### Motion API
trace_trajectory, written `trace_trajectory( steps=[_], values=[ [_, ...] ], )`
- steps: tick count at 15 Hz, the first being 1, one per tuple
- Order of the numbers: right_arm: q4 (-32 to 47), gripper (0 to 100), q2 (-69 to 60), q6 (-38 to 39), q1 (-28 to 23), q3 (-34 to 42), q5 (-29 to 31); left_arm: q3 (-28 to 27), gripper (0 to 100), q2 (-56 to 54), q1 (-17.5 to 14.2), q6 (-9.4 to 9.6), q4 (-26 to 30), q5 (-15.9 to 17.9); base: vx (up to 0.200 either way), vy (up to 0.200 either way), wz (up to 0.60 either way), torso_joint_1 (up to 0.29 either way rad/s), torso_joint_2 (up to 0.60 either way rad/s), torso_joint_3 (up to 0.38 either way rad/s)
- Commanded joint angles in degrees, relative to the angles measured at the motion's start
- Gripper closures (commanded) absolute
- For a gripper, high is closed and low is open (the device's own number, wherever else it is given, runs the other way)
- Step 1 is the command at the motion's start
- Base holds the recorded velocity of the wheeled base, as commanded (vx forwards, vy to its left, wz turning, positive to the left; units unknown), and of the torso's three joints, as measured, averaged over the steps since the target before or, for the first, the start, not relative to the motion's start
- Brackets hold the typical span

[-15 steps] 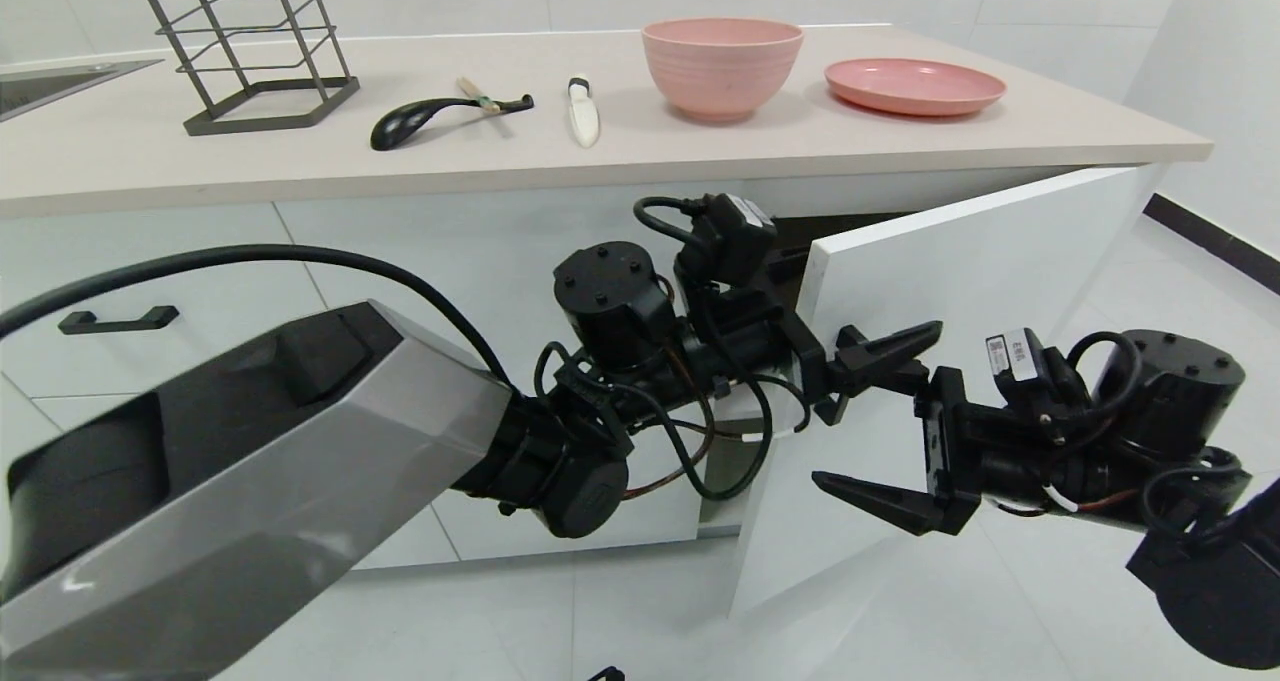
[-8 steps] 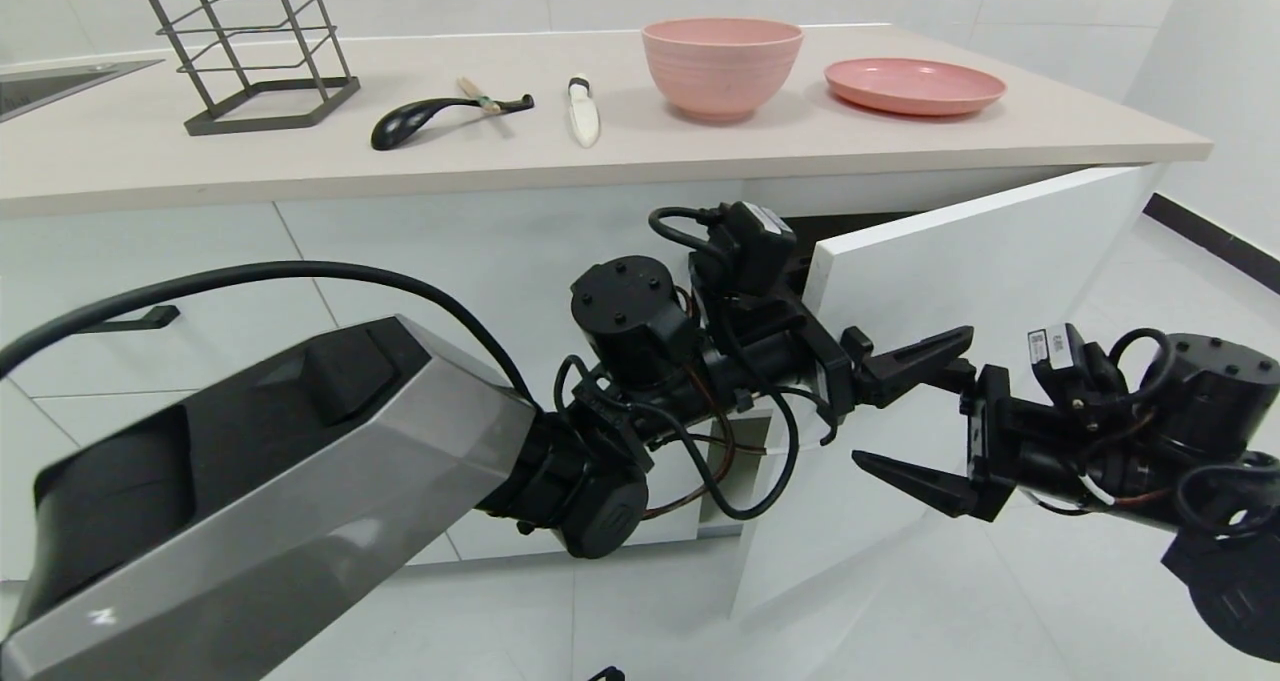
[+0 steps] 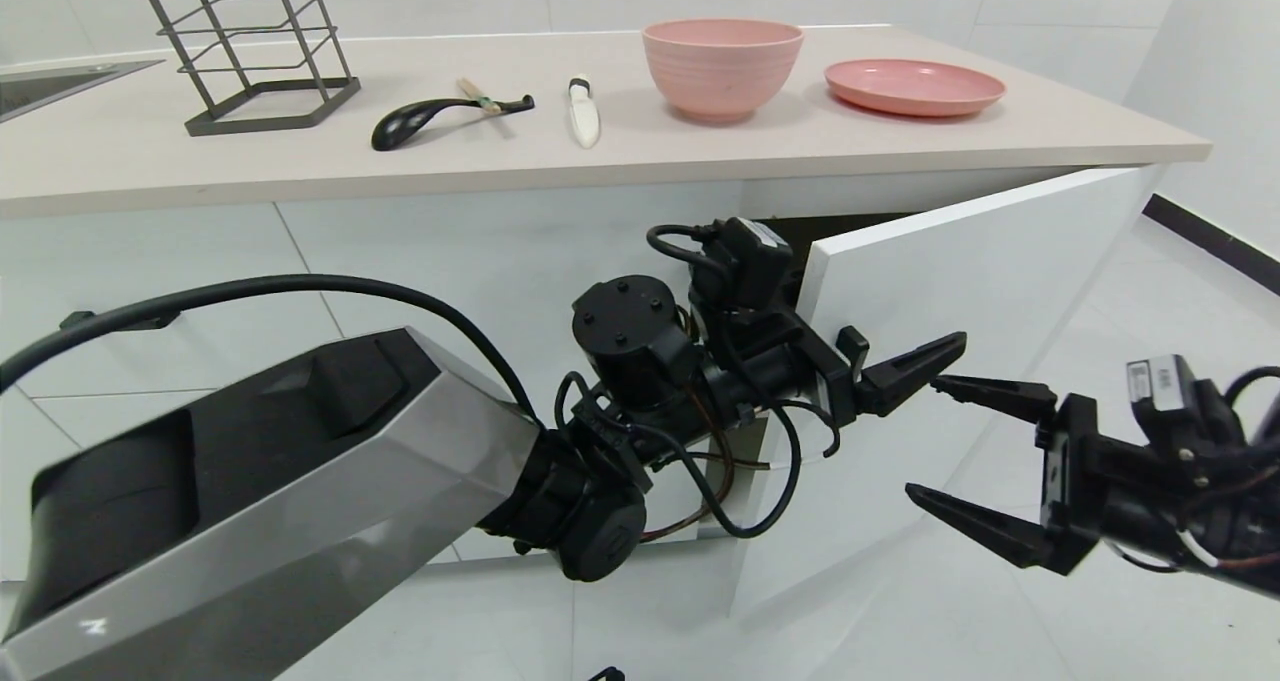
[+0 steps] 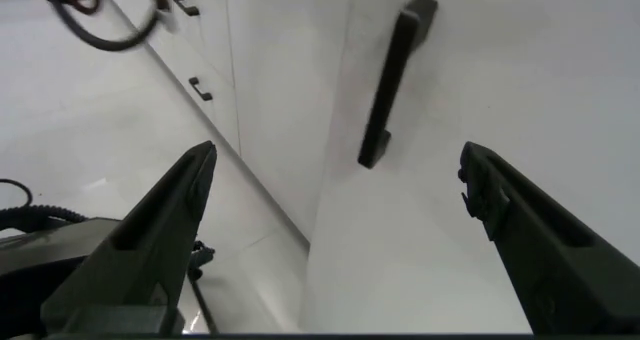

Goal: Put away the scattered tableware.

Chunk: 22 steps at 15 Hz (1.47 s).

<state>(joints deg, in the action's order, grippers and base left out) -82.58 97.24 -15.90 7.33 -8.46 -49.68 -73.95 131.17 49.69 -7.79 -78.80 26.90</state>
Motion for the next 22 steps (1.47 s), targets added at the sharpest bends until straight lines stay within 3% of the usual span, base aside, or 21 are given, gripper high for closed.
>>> trace_trajectory(
  steps=[1, 4, 6, 13, 17, 19, 22],
  values=[
    [0.67, 0, -12.25, -0.19, 0.06, 7.67, 0.63, 0.82, 0, -0.13, 0.85, -0.03, 0.23, 0.08, 0.000, 0.000, 0.00, 0.000, 0.00, 0.000],
    [3.65, 0, -18.93, -1.68, 0.32, 8.46, 4.50, 1.00, 0, -0.13, 2.08, -0.12, 0.14, -0.36, 0.000, 0.000, 0.00, 0.000, 0.00, 0.000],
    [4.71, 0, -20.16, -1.59, 0.23, 8.46, 4.68, 1.00, 0, -0.13, 4.63, -1.61, 0.05, -3.17, 0.000, 0.000, 0.00, 0.000, 0.00, 0.000],
    [12.88, 0, -34.84, -1.59, -0.73, 8.46, 4.94, 1.00, 0, 1.02, 8.76, -3.37, -0.13, -5.37, 0.000, 0.000, 0.00, 0.000, 0.00, 0.000],
    [35.21, 0, -54.18, -2.65, -1.44, 8.46, 4.94, 0.91, 0, 3.65, 9.81, -3.37, -0.30, -5.37, 0.000, 0.000, 0.00, 0.000, 0.00, 0.000],
    [34.24, 0, -54.79, -2.65, -2.67, 8.46, 5.03, 0.74, 0, 4.53, 10.96, -3.37, -0.65, -5.37, 0.000, 0.000, 0.00, 0.000, 0.00, 0.000],
    [26.59, 0, -51.28, -2.47, -2.67, 4.86, 7.40, 0.74, 0, 5.50, 12.10, -3.37, -0.74, -5.37, 0.000, 0.000, 0.00, 0.000, 0.00, 0.000]
  ],
)
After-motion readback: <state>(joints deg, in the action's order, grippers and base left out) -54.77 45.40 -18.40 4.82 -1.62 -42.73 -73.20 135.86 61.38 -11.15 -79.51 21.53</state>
